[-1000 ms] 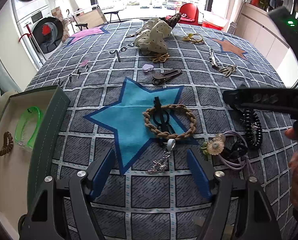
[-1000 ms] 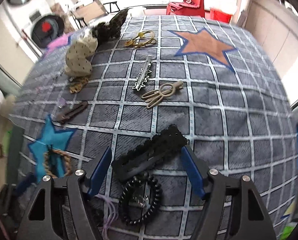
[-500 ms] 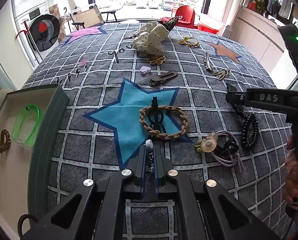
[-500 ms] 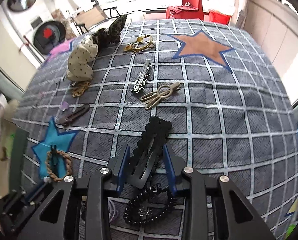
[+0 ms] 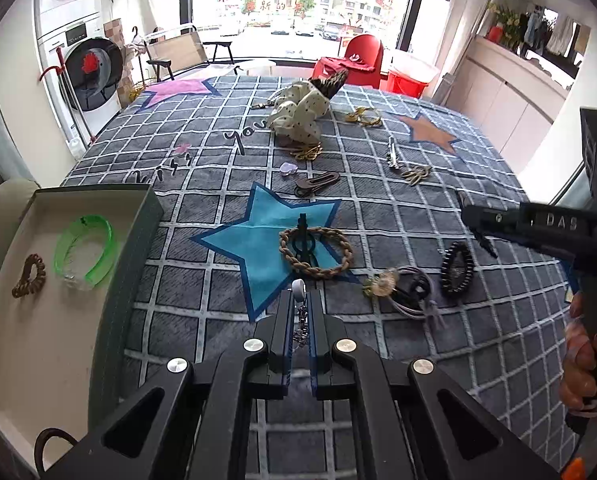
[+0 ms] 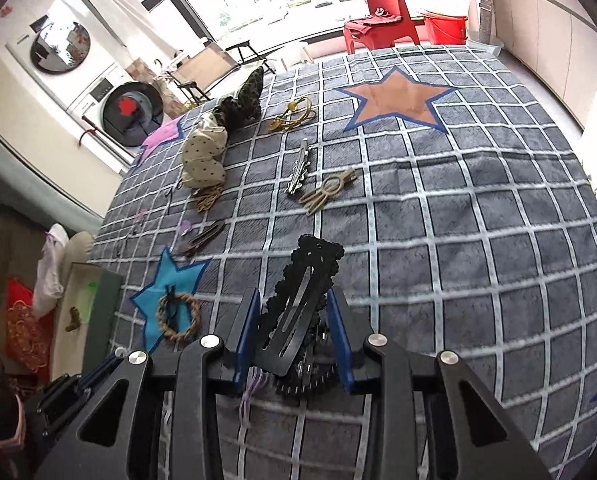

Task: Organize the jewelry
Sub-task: 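Lift the pendant and hair clip and carry both toward the beige tray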

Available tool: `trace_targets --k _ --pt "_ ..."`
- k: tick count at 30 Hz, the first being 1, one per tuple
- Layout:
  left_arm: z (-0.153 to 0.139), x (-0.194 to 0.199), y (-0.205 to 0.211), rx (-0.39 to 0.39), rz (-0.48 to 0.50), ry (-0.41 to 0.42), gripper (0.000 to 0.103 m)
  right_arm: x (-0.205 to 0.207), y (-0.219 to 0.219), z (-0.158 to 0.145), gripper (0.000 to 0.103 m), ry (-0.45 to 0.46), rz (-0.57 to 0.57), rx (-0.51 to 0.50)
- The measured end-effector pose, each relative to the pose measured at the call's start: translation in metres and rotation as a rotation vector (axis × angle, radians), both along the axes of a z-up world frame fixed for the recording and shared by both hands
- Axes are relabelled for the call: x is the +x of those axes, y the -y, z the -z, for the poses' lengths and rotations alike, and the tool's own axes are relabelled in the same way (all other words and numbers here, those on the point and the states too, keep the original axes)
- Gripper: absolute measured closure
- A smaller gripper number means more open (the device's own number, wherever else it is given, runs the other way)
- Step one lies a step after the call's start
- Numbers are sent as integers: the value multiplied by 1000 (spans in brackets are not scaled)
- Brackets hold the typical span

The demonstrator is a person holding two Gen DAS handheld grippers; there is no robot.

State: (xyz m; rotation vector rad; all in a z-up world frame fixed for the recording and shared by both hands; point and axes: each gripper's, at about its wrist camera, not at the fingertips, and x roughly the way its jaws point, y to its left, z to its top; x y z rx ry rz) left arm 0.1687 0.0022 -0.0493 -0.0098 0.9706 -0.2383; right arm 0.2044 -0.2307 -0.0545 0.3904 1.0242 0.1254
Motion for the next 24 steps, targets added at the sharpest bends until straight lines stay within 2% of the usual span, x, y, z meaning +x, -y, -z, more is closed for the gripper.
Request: trace_targets --k 14,24 --pt "-8 -63 -22 -57 -21 -10 95 -76 -23 -17 66 18 -61 20" --pt "-24 -93 -52 -86 -44 27 95 -105 -58 -30 66 35 -108 20"
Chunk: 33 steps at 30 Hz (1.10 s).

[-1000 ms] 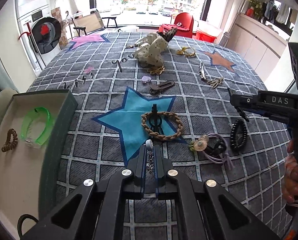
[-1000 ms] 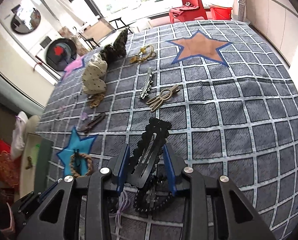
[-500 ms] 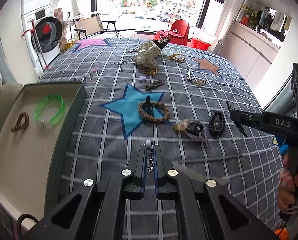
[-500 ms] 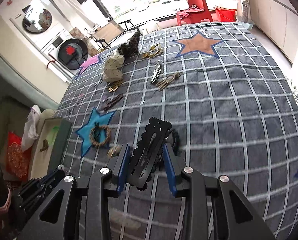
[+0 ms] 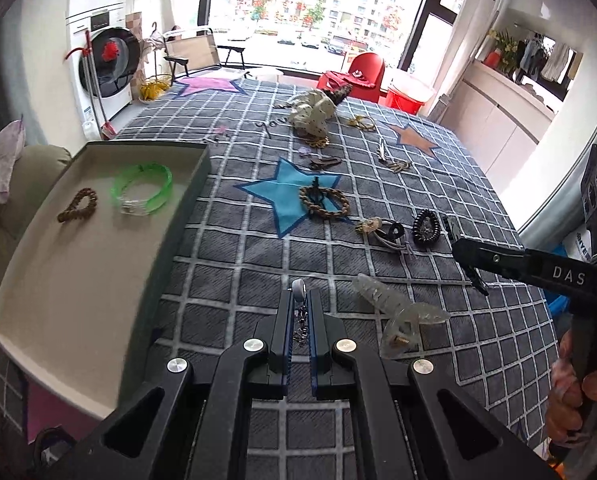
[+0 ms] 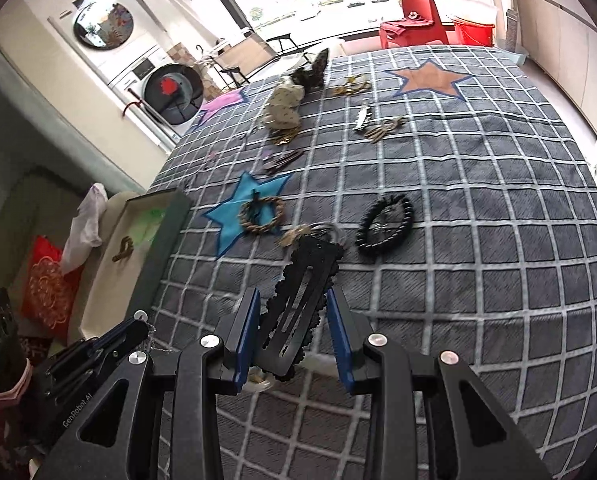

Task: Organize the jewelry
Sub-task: 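Lift the pendant and hair clip and carry both toward the beige tray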

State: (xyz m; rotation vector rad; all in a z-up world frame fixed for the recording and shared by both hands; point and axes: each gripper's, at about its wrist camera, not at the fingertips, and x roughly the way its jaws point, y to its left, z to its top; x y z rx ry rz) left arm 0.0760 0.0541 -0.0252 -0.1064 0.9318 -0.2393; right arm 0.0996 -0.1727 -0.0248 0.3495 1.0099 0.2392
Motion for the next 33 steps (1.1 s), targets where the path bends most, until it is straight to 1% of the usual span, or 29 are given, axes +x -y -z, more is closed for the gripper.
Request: trace_targets --k 7,12,18,27,33 --pt "-10 -12 -31 -4 -35 31 95 -4 -35 -14 66 26 -53 -16" --pt "-14 -15 -62 -9 -87 47 95 -1 -64 -24 66 41 -103 -27" --pt "-17 -14 -102 4 -153 63 95 10 -108 -34 66 59 -175 -40" --pt "-3 1 -169 17 -277 47 95 37 -183 -34 66 44 -303 -36" --pt "9 21 -202 22 -328 19 95 62 -240 -26 66 32 -402 -47"
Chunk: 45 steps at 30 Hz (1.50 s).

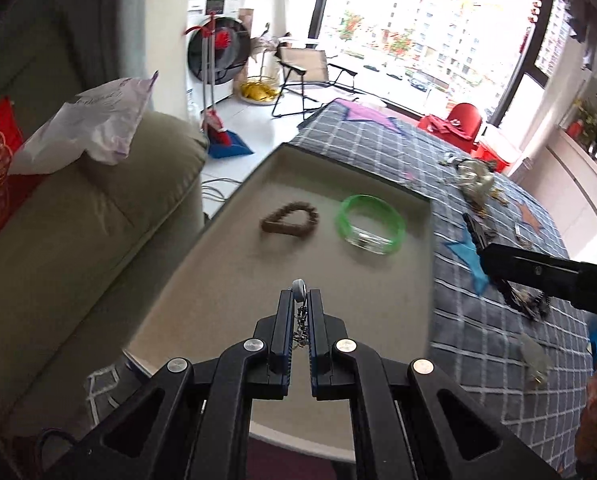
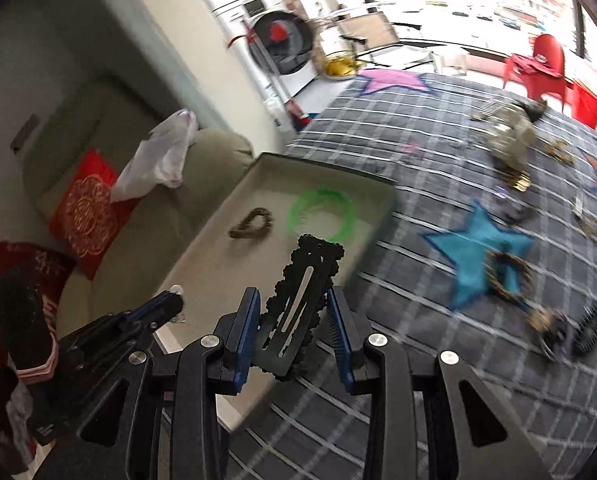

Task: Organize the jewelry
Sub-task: 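Lift the pendant and hair clip and carry both toward the beige tray, then open the right tool to drop the black hair clip while the left tool releases the pendant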

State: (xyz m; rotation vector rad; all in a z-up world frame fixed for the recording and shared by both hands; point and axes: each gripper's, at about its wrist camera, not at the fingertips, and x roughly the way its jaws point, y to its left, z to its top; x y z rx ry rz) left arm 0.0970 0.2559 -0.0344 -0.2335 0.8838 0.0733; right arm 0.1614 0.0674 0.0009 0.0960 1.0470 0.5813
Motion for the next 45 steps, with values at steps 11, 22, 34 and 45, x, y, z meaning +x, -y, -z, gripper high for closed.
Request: trace_targets --k 11,22,34,45 --pt "38 36 -21 10 -49 -95 95 57 -73 30 66 -12 -83 -56" --pt "56 50 -26 37 -76 -134 95 68 -92 82 66 -97 -115 -117" --pt "62 55 -32 75 -113 -145 95 82 -88 88 65 -60 -87 -189" --pt "61 55 -22 108 -94 -168 94 79 -67 67 40 -76 -48 -95"
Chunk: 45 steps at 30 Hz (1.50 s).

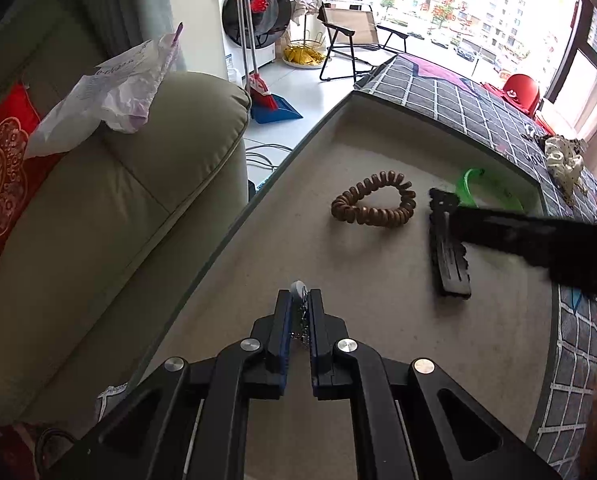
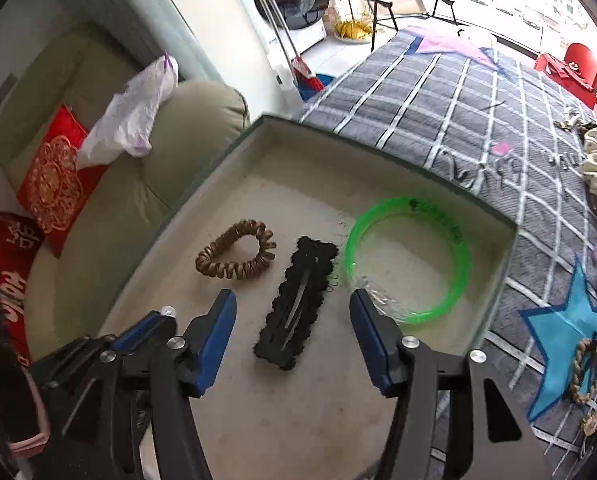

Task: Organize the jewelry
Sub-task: 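Open the right tool to drop the black hair clip while the left tool releases the pendant, then withdraw both open tools from the tray back over the tablecloth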

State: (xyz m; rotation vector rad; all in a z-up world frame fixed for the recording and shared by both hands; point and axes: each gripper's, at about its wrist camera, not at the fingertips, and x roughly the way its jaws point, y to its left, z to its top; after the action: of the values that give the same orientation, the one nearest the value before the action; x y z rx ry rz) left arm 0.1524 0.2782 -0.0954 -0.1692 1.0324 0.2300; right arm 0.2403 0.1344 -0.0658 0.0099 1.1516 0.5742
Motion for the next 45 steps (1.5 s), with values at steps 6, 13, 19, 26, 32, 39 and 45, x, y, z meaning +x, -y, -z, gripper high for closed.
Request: trace_targets --k 6,13,19,26,32,39,45 --pt "-1 -1 8 2 32 -11 46 -9 29 -17 40 8 52 50" --pt "-12 -7 24 53 69 34 0 -19 55 -24 40 3 96 86" --pt "-21 -11 29 50 61 43 0 -32 68 -30 37 -2 96 98" --pt "-34 -29 33 25 48 73 0 -61 86 -36 22 -1 95 96" --pt "-41 -45 45 13 76 69 0 -85 105 -37 20 -6 118 109" --pt "-47 -61 57 9 61 57 0 -106 129 -36 9 -15 152 150" --pt "-48 -73 64 35 68 50 0 -121 142 -35 8 -21 155 166"
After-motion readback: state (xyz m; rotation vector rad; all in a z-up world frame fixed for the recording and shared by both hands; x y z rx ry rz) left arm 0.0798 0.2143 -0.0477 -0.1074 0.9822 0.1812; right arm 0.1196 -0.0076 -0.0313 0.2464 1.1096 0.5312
